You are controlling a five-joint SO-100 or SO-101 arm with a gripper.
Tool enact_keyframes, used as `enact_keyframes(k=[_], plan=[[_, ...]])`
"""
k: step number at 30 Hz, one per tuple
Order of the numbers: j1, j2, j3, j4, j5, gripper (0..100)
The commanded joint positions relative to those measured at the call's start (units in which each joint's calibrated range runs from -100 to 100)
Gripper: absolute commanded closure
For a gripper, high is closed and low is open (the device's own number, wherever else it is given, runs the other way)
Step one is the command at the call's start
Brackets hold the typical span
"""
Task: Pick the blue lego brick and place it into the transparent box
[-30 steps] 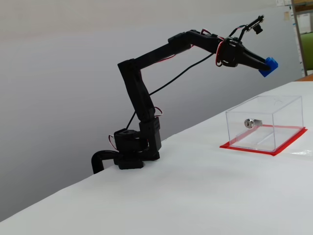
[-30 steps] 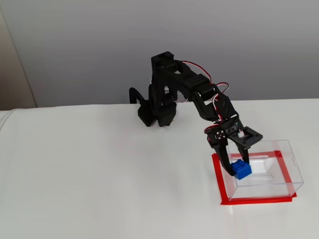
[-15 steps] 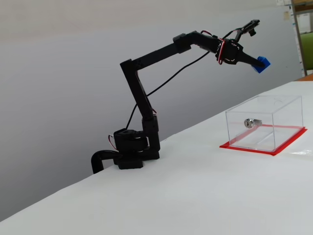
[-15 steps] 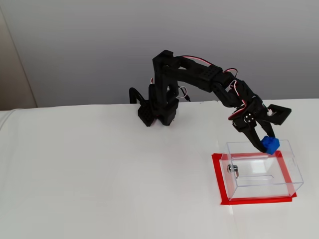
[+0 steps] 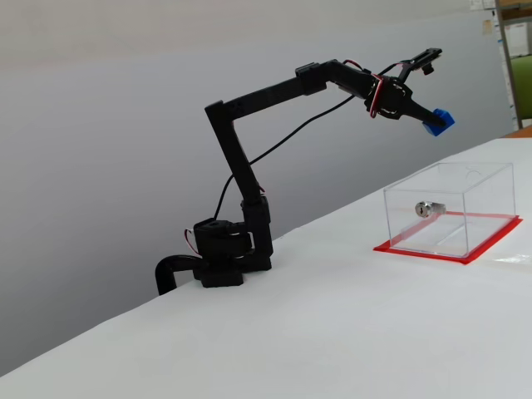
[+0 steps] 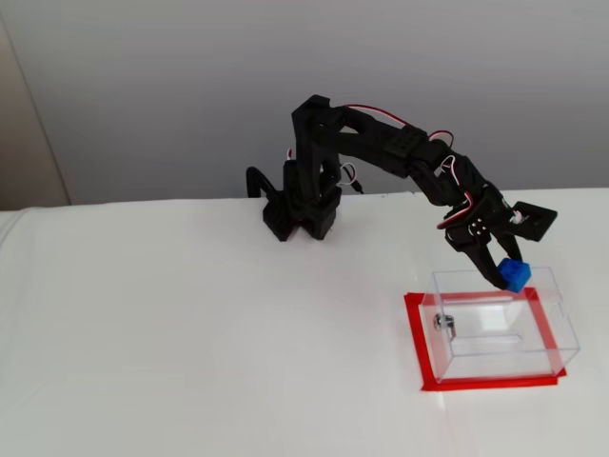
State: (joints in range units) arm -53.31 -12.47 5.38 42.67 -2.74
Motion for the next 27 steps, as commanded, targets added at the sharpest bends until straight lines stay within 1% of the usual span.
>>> enact_keyframes(k=[1, 8, 12, 14, 27], plan=[[0.04, -2.08, 0.04, -0.03, -0.03, 89], [0.11, -2.08, 0.49, -0.38, -0.08, 88], [0.19, -2.08, 0.49, -0.55, -0.08, 78], [0.34, -2.08, 0.49, -0.64, -0.13, 75], [0.71, -2.25, 0.49, -0.64, -0.13, 75]])
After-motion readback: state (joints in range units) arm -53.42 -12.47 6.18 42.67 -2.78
